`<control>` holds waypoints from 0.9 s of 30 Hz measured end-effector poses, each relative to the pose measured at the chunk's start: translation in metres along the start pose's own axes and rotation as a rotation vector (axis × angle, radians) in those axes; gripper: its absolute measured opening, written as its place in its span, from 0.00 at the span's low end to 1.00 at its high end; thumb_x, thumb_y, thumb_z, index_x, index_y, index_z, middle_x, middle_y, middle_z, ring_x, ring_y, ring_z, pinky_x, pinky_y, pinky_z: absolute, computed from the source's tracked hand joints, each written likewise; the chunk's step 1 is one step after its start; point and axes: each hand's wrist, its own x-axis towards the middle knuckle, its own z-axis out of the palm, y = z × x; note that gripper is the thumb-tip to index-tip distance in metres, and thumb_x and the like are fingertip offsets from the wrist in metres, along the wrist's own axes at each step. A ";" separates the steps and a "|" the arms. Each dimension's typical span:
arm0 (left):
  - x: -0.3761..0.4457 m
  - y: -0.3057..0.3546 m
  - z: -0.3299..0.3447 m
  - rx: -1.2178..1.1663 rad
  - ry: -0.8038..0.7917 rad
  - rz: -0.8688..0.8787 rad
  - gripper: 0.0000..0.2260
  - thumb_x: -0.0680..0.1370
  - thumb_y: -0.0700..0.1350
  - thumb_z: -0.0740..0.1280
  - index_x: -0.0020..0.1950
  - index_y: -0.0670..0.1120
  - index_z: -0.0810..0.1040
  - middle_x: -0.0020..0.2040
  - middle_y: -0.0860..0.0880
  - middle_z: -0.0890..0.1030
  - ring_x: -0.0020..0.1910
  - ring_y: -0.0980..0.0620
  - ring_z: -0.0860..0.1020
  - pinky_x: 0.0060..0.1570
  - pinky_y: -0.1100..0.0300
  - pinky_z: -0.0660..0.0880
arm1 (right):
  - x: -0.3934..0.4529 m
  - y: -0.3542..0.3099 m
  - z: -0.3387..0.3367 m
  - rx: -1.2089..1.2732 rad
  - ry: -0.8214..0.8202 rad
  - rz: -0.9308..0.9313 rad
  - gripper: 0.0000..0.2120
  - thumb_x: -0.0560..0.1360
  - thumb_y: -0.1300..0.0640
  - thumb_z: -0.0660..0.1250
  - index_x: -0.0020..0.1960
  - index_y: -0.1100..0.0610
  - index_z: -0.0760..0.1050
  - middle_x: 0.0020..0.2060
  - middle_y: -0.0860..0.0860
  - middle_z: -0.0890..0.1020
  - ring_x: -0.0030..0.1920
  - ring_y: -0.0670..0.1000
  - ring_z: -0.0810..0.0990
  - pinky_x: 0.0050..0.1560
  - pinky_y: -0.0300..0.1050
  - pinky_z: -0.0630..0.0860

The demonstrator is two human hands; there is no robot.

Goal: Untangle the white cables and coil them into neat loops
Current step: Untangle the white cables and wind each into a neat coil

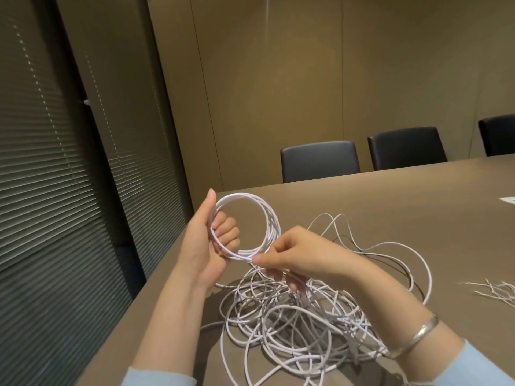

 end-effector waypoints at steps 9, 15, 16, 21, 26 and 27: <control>0.000 -0.001 0.003 -0.065 -0.079 -0.081 0.24 0.76 0.55 0.66 0.26 0.49 0.59 0.24 0.52 0.58 0.22 0.57 0.58 0.23 0.66 0.57 | 0.010 0.007 0.001 -0.361 0.640 0.023 0.26 0.65 0.32 0.71 0.42 0.54 0.69 0.39 0.49 0.78 0.39 0.51 0.77 0.40 0.47 0.74; -0.001 -0.005 0.010 -0.066 -0.117 -0.158 0.23 0.76 0.53 0.66 0.27 0.49 0.58 0.21 0.53 0.57 0.16 0.59 0.57 0.17 0.68 0.54 | 0.017 0.020 0.005 0.108 0.307 -0.037 0.22 0.76 0.53 0.70 0.66 0.53 0.65 0.52 0.54 0.81 0.43 0.46 0.81 0.42 0.45 0.80; -0.002 -0.004 0.009 -0.029 -0.097 -0.155 0.22 0.76 0.53 0.66 0.27 0.49 0.59 0.21 0.53 0.57 0.16 0.59 0.57 0.17 0.68 0.52 | 0.018 0.019 0.006 0.124 0.302 -0.039 0.16 0.78 0.58 0.65 0.64 0.54 0.67 0.49 0.56 0.83 0.39 0.47 0.81 0.38 0.44 0.80; 0.000 -0.005 0.006 0.056 -0.010 -0.165 0.19 0.76 0.54 0.66 0.29 0.47 0.66 0.21 0.53 0.56 0.16 0.59 0.55 0.20 0.67 0.48 | 0.017 0.015 0.006 0.200 0.236 -0.007 0.11 0.81 0.65 0.54 0.63 0.58 0.66 0.39 0.55 0.81 0.35 0.50 0.81 0.41 0.50 0.82; 0.002 -0.006 0.005 0.085 0.068 -0.120 0.21 0.77 0.58 0.65 0.30 0.48 0.67 0.22 0.54 0.55 0.17 0.59 0.53 0.19 0.66 0.48 | 0.017 0.017 0.005 0.242 0.192 -0.019 0.11 0.81 0.56 0.62 0.62 0.58 0.68 0.46 0.55 0.80 0.41 0.51 0.81 0.44 0.51 0.83; 0.003 -0.006 0.005 0.082 0.093 -0.089 0.21 0.78 0.57 0.64 0.30 0.48 0.67 0.22 0.54 0.55 0.17 0.59 0.53 0.19 0.66 0.48 | 0.017 0.020 0.005 0.223 0.147 -0.011 0.15 0.79 0.52 0.65 0.63 0.56 0.68 0.50 0.56 0.80 0.44 0.52 0.82 0.45 0.50 0.82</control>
